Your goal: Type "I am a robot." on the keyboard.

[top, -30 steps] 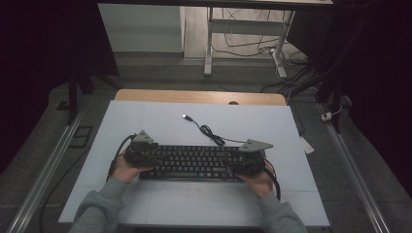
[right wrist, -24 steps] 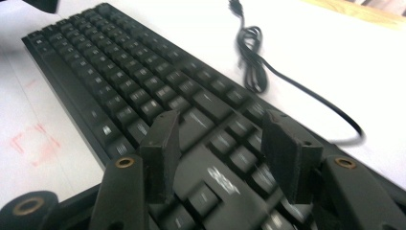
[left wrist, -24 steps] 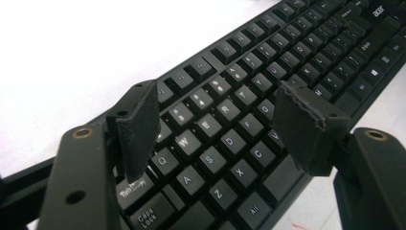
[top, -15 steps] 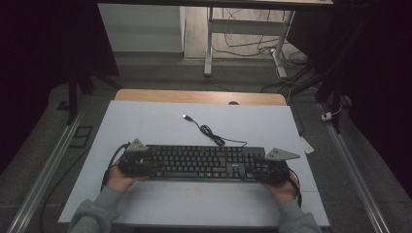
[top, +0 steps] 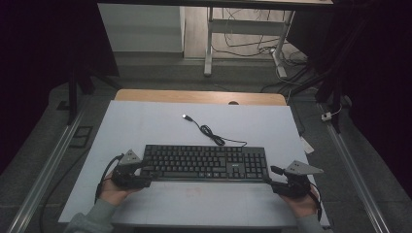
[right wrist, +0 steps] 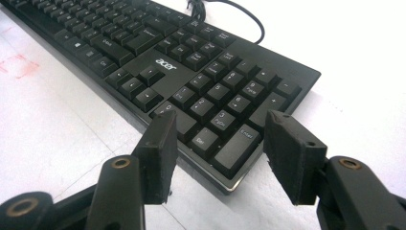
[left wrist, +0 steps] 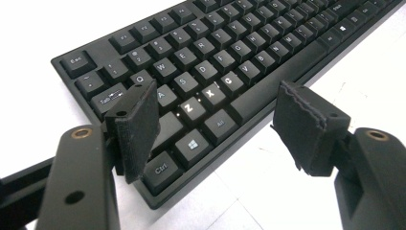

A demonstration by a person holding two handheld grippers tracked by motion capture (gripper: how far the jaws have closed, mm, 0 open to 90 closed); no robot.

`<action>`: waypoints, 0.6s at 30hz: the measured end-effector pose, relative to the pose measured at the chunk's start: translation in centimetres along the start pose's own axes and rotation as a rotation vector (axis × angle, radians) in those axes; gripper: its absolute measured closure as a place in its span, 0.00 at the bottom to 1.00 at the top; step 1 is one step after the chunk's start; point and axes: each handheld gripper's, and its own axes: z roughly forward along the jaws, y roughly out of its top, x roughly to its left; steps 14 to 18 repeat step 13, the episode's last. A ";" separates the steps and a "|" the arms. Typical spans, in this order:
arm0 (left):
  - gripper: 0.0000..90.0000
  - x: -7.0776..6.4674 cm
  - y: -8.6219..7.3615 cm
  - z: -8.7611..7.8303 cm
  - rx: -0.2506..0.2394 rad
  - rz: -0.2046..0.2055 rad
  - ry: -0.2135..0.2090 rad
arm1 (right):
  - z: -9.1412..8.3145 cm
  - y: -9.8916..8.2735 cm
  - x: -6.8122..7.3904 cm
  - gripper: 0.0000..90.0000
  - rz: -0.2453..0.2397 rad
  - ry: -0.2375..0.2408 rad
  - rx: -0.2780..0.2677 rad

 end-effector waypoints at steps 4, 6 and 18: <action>0.36 0.1 0.0 0.0 -0.002 -0.004 0.002 | 0.3 0.2 0.4 0.51 -0.023 0.000 0.009; 0.36 0.1 0.0 0.0 0.000 -0.002 0.002 | 0.4 0.3 0.5 0.51 -0.031 0.004 0.010; 0.36 0.1 0.0 0.0 0.002 0.000 0.002 | 0.4 0.2 0.4 0.51 -0.024 -0.001 0.007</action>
